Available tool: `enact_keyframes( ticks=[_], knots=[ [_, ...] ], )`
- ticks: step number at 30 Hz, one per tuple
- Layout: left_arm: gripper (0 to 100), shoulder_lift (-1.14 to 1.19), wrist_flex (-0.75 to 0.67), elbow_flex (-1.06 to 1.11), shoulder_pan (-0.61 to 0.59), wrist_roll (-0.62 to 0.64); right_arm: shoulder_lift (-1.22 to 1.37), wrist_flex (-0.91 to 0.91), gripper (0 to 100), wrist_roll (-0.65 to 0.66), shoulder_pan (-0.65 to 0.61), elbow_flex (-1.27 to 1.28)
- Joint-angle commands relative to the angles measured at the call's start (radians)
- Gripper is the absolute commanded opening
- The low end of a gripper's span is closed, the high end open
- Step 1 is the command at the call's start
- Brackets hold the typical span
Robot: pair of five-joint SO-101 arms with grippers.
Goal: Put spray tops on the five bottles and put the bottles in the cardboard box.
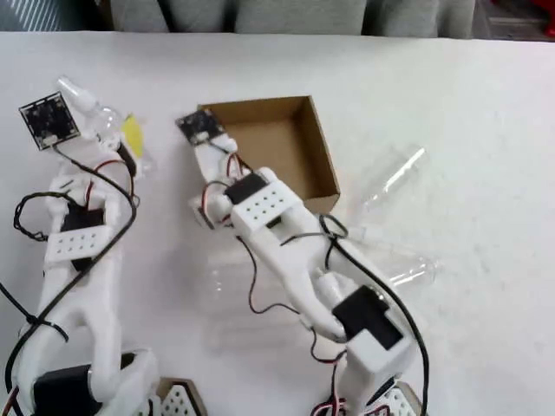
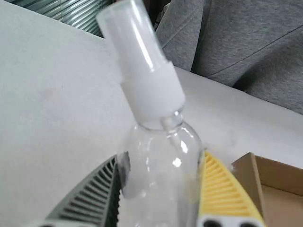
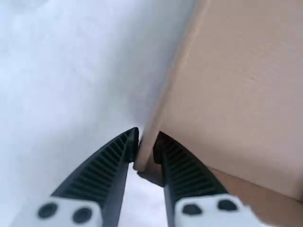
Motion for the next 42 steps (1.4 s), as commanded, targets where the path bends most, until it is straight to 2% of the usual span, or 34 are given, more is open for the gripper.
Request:
enact_keyframes(
  ticks=[1, 5, 8, 11, 15, 16, 19, 21, 25, 28, 34, 42],
  knots=[
    [2, -0.001, -0.028, -0.037, 0.012, 0.005, 0.001, 0.088, 15.0, -0.034, 0.013, -0.155],
    [2, 0.001, -0.028, -0.037, 0.013, 0.003, -0.025, 0.26, 29.1, -0.031, 0.013, -0.285],
    [2, 0.001, -0.029, -0.037, 0.015, 0.003, -0.088, 0.407, 29.6, -0.026, 0.05, -0.368],
    [2, 0.001, -0.029, -0.037, 0.019, 0.003, -0.18, 0.536, 24.8, -0.025, 0.14, -0.405],
    [2, -0.005, -0.031, -0.038, 0.093, 0.003, -0.274, 0.628, 5.7, -0.025, 0.321, -0.359],
    [2, -0.007, -0.037, -0.041, 0.127, 0.003, -0.291, 0.627, 1.2, -0.025, 0.36, -0.319],
    [2, -0.008, -0.146, -0.035, 0.229, 0.002, -0.328, 0.564, 4.4, -0.025, 0.458, -0.167],
    [2, -0.007, -0.212, -0.031, 0.274, -0.015, -0.352, 0.493, 2.9, -0.023, 0.519, -0.058],
    [2, -0.001, -0.31, -0.028, 0.346, -0.17, -0.42, 0.384, 1.7, 0.031, 0.615, 0.127],
    [2, 0.002, -0.359, -0.025, 0.395, -0.232, -0.475, 0.326, 1.7, 0.041, 0.67, 0.252],
    [2, 0.047, -0.454, -0.043, 0.432, -0.241, -0.585, 0.226, 1.7, 0.106, 0.783, 0.466],
    [2, 0.409, -0.578, -0.224, 0.41, -0.239, -0.716, 0.102, 1.7, 0.229, 0.992, 0.724]
  ],
)
